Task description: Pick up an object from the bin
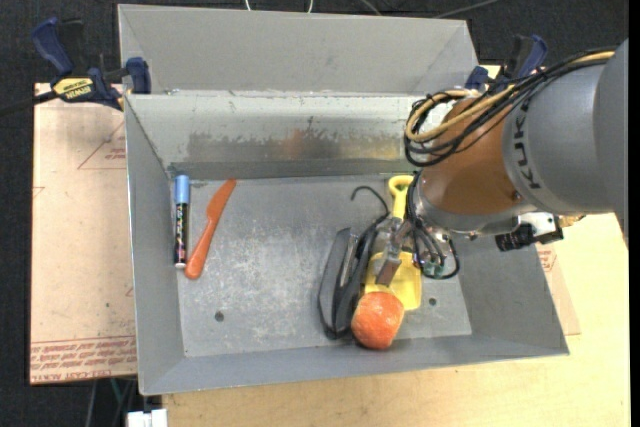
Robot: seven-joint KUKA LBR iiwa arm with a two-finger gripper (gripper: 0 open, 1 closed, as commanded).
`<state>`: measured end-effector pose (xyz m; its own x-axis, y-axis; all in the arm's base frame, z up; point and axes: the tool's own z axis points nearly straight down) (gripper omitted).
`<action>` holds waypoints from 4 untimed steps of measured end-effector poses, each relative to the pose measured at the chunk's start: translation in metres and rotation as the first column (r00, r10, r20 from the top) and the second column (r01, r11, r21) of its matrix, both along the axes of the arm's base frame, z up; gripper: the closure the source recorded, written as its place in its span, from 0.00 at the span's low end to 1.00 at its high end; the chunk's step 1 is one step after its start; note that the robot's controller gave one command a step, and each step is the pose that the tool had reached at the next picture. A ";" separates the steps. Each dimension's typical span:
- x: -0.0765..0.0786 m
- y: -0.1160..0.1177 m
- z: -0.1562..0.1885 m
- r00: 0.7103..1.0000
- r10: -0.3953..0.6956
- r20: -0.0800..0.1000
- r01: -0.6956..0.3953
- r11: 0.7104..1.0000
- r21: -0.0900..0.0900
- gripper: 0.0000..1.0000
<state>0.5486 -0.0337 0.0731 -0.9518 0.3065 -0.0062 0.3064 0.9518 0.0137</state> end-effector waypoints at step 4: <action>0.017 -0.032 0.045 0.985 0.175 -0.004 -0.175 0.985 0.001 1.00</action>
Offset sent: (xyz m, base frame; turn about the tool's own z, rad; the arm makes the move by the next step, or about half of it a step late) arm -0.0173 -0.0658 -0.0031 0.1334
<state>0.5651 -0.0654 0.1186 -0.9908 0.1351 -0.0017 0.1350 0.9908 0.0132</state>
